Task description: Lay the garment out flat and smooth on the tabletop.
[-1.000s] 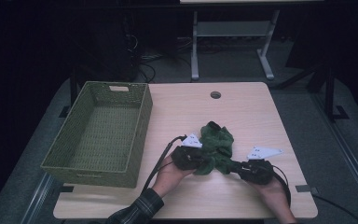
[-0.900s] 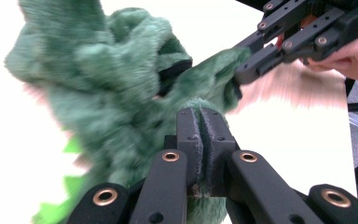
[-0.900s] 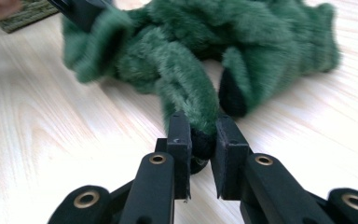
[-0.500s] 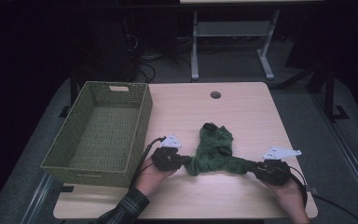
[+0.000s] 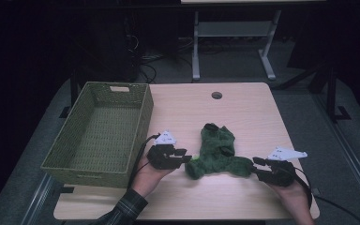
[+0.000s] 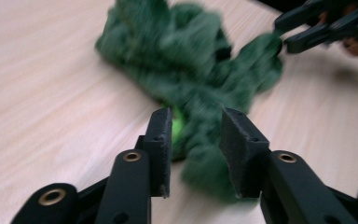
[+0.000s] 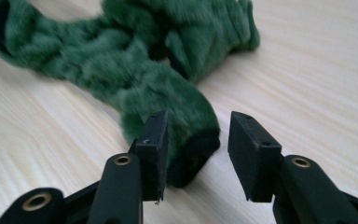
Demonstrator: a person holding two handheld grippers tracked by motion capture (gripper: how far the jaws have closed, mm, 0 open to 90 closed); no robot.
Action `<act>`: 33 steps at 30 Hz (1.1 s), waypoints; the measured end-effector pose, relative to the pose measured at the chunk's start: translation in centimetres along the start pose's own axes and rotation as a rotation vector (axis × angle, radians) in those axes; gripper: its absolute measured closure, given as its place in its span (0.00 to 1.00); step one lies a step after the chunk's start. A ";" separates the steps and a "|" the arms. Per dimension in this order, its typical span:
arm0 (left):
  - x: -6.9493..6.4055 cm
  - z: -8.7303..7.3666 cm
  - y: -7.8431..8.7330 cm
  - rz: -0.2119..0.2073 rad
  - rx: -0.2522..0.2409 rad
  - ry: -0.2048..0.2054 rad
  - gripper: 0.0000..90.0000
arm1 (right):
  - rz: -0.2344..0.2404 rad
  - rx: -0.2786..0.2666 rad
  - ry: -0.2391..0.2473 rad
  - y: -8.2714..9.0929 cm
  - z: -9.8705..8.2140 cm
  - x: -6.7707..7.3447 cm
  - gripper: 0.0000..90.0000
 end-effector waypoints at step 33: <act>0.5 -5.4 -3.8 0.048 0.299 -0.060 1.00 | 0.088 0.175 0.034 -3.6 -1.4 1.1 1.00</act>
Point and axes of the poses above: each handheld gripper's, and its own axes: y roughly backward along the jaws, z roughly out of its top, x roughly to its left, the point moved 9 cm from there along -y, roughly forward along the jaws, and after that the axes turned 3 degrees about z, right-handed, at the moved point
